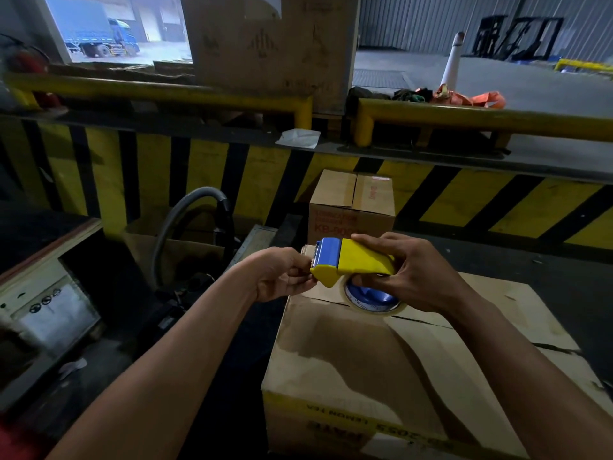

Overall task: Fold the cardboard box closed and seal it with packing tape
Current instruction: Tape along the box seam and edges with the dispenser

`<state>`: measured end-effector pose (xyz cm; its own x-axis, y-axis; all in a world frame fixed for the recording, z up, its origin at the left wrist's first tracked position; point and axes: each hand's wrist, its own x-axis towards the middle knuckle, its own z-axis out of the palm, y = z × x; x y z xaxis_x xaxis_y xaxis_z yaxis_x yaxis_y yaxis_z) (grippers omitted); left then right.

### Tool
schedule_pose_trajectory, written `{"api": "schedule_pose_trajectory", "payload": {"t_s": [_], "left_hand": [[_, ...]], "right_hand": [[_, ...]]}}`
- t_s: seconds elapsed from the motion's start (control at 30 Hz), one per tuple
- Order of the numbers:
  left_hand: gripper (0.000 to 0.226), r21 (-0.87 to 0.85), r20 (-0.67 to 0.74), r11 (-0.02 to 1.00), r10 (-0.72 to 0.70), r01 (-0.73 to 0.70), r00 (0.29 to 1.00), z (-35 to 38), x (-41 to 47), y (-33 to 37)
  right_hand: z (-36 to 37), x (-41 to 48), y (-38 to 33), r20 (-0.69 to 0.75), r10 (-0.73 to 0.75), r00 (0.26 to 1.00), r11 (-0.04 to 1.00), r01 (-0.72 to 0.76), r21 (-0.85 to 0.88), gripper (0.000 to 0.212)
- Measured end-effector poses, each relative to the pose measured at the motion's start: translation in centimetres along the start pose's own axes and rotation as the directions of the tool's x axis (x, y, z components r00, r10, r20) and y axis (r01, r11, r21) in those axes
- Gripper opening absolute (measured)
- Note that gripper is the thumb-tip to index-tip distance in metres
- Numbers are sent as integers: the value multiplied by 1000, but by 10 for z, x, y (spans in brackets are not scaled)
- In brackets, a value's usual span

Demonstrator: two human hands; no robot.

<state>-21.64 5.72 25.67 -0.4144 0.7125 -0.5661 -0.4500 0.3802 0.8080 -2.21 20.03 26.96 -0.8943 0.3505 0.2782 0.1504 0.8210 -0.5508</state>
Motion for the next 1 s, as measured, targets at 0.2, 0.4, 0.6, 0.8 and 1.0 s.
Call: {"api": "schedule_pose_trajectory", "payload": {"t_s": [0.2,0.4,0.6,0.8,1.0], "left_hand": [[26,119,15,990,76,-77,997,-7,-6,15],[28,93,-35,986,144,-140,989,-22,-12,12],[35,34,-35,994,105,-103,994,-25,-18,5],[41,-9,-71,995,94,-95,993,-25,-11,0],[34,22,-182,980,198,-197,963,-19,-8,-3]], "right_hand": [[-11,0,2,34,-3,999,999,5,-42,84],[-15,-5,6,68,-5,998,995,12,-98,85],[-5,-6,8,42,-46,998,992,51,-119,82],[-1,-4,0,72,-58,996,991,66,-113,84],[-3,0,-2,129,-22,991,989,41,-140,85]]}}
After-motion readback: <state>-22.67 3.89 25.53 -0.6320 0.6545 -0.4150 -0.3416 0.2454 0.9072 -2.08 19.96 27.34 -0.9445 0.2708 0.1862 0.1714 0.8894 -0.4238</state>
